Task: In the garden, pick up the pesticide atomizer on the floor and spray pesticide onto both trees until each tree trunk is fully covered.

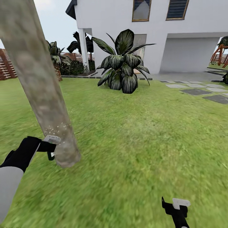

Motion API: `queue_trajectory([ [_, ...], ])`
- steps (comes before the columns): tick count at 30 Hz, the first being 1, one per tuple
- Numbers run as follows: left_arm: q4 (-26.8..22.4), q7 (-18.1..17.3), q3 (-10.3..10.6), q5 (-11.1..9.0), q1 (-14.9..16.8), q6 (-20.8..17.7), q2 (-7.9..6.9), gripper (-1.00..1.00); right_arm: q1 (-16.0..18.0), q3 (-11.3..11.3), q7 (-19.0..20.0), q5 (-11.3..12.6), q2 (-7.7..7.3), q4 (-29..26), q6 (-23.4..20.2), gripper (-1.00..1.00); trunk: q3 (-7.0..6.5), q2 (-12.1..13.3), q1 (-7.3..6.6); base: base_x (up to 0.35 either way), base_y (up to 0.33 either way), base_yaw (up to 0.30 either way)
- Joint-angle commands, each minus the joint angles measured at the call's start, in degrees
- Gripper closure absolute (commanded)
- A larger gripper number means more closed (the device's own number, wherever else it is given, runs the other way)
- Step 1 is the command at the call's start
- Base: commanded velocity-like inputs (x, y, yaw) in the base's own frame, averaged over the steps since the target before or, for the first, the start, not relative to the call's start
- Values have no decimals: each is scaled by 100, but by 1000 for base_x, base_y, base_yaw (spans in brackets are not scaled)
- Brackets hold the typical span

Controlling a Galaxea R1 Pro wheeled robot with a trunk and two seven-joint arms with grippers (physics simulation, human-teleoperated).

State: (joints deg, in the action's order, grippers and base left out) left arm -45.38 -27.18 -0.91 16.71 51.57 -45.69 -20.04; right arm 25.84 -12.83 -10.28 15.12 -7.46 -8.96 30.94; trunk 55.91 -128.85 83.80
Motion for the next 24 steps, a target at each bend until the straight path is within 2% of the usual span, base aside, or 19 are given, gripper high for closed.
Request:
queue_trajectory([
  [1, 1, 45, -3, -17, -35, -1, 0, 100, 0, 0, 0, 0, 0, 0, 0, -100, 0, 0, 0, 242, -184, 258],
  [9, 310, 88, -6, -69, -86, 46, 74, 100, 0, 0, -2, -2, -1, 0, 0, -100, 0, 0, 0, 242, -184, 61],
  [16, 314, 95, -15, -47, -86, 45, 80, 100, 0, 0, 0, -4, 8, 0, 0, -100, 0, 0, 0, 226, -194, 262],
  [19, 311, 98, -18, -45, -86, 43, 79, 100, 0, 0, 0, -6, 8, 0, 0, -100, 0, 0, 0, 152, -236, 234],
  [24, 295, 99, -23, -45, -86, 42, 79, 100, 0, 0, 0, 0, 8, 0, 0, -100, 0, 0, 0, 29, -267, 29],
])
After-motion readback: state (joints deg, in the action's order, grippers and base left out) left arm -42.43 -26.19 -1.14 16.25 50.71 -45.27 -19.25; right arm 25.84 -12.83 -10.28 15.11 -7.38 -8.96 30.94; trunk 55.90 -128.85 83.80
